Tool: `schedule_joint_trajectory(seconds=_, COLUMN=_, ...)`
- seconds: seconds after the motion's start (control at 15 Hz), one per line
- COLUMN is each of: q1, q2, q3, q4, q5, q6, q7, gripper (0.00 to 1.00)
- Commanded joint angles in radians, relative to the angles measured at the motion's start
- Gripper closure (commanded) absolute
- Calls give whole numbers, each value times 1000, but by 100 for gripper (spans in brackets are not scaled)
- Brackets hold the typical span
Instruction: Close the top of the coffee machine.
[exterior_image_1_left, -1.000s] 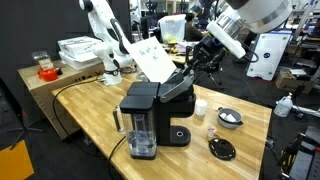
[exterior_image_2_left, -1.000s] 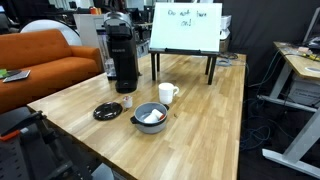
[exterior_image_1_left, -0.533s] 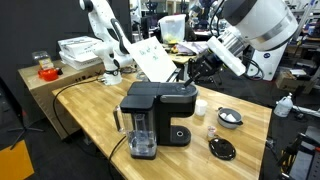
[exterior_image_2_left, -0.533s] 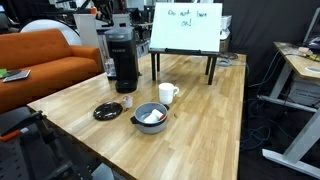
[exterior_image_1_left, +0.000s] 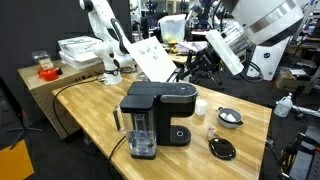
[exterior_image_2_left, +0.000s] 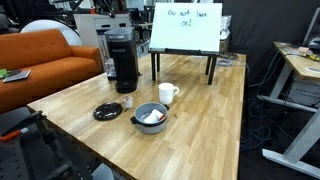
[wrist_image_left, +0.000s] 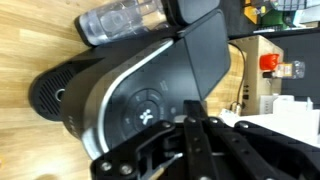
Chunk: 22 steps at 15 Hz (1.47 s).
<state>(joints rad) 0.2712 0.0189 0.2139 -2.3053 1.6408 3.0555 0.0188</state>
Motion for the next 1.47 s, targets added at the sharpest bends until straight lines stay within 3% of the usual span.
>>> schedule_joint_trajectory(seconds=0.0, q1=10, q2=-61, q3=10, q4=54, q5=25, q6=67, q7=-91, gripper=100)
schedule_joint_trajectory(seconds=0.13, q1=21, q2=-115, q3=23, q4=36, q5=-7, q6=109, q7=-40, gripper=100)
schedule_joint_trajectory(seconds=0.33, q1=42, q2=-233, q3=45, q4=-61, q5=-20, q6=189, q7=-2, gripper=79)
schedule_joint_trajectory(seconds=0.47, q1=58, q2=-310, q3=58, q4=-146, q5=-12, q6=242, q7=7, gripper=73)
schedule_joint_trajectory(seconds=0.87, q1=64, q2=-498, q3=174, q4=-401, q5=-25, q6=337, q7=118, gripper=24)
schedule_joint_trajectory(seconds=1.0, q1=110, q2=-526, q3=169, q4=-402, q5=52, q6=388, q7=30, gripper=7)
schedule_joint_trajectory(seconds=1.07, q1=114, q2=-564, q3=174, q4=-395, q5=40, q6=419, q7=13, gripper=2)
schedule_joint_trajectory(seconds=1.13, q1=101, q2=-515, q3=175, q4=-397, q5=13, q6=389, q7=63, gripper=18)
schedule_joint_trajectory(seconds=1.27, q1=112, q2=-558, q3=176, q4=-395, q5=13, q6=405, q7=46, gripper=4)
schedule_joint_trajectory(seconds=1.4, q1=112, q2=-569, q3=175, q4=-400, q5=13, q6=405, q7=41, gripper=2)
